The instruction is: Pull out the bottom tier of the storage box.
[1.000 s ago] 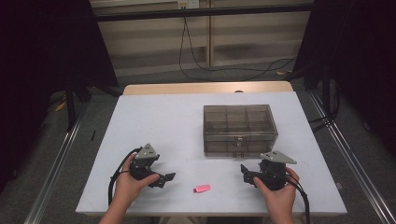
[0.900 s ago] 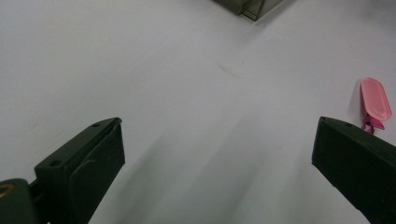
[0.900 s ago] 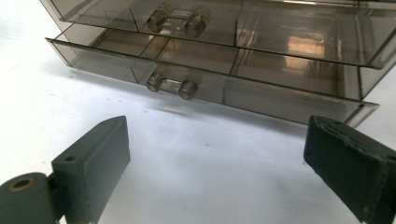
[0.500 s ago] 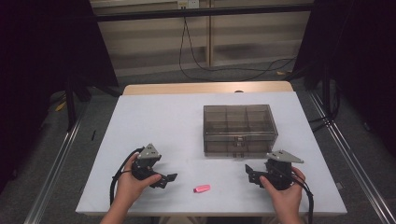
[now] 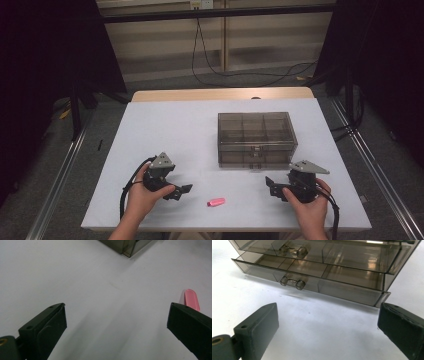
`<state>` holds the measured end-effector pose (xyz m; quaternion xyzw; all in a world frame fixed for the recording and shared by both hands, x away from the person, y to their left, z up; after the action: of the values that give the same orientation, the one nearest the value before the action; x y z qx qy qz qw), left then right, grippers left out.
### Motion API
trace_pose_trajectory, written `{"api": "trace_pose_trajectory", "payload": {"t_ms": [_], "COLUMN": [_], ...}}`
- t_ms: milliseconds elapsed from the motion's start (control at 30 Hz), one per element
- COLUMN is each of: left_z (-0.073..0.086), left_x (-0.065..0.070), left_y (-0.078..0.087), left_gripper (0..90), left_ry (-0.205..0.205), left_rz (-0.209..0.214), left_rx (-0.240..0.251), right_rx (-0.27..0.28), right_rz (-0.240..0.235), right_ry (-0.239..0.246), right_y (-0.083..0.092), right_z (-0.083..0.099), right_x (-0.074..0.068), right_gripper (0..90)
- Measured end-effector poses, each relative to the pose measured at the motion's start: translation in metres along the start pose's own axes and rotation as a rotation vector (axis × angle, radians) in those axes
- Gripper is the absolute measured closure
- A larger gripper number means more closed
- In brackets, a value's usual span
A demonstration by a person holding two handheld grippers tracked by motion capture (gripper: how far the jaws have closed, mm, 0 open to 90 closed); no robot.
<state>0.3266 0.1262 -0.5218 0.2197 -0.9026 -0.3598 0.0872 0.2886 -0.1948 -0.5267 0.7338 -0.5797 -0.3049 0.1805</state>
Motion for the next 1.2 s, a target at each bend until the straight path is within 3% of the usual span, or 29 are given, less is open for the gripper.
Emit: {"api": "trace_pose_trajectory", "payload": {"t_ms": [1200], "left_z": [-0.021], "left_x": [0.014], "left_y": [-0.024], "left_gripper": [2.4], "left_ry": [0.006], "left_rz": [0.018], "left_rx": [0.017], "right_rx": [-0.028], "right_rz": [-0.022], "right_ry": [0.024], "right_y": [-0.003], "right_z": [-0.004], "right_x": [0.014], "right_gripper": [2.0]}}
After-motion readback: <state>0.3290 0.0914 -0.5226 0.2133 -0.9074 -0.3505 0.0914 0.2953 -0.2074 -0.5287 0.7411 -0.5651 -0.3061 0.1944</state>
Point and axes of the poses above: each handheld gripper's, and its own axes: y roughly backward along the jaws, z roughly out of its underside, x roughly to its right, the point moved 9 cm from there along -y, roughly forward along the jaws, and after that the axes turned 10 degrees about -y, right-handed, at the moved point
